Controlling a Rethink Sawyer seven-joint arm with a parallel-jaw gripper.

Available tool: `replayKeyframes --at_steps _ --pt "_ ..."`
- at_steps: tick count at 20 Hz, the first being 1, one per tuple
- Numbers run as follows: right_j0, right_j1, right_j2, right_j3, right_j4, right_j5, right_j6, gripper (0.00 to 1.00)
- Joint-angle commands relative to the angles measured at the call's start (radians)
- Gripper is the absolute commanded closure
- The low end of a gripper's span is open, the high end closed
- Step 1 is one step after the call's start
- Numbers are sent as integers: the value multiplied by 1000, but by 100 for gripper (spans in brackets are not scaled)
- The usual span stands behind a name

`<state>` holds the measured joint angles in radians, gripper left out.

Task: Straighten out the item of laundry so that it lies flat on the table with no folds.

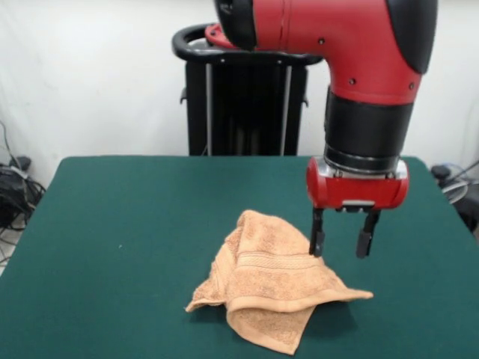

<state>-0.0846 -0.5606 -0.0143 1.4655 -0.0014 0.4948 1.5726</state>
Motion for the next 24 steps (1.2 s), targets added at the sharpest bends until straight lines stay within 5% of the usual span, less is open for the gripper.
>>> replayKeyframes --at_steps 1,24 --pt "23 51 23 69 39 -115 262 0" --pt "28 113 20 119 59 -299 264 0"
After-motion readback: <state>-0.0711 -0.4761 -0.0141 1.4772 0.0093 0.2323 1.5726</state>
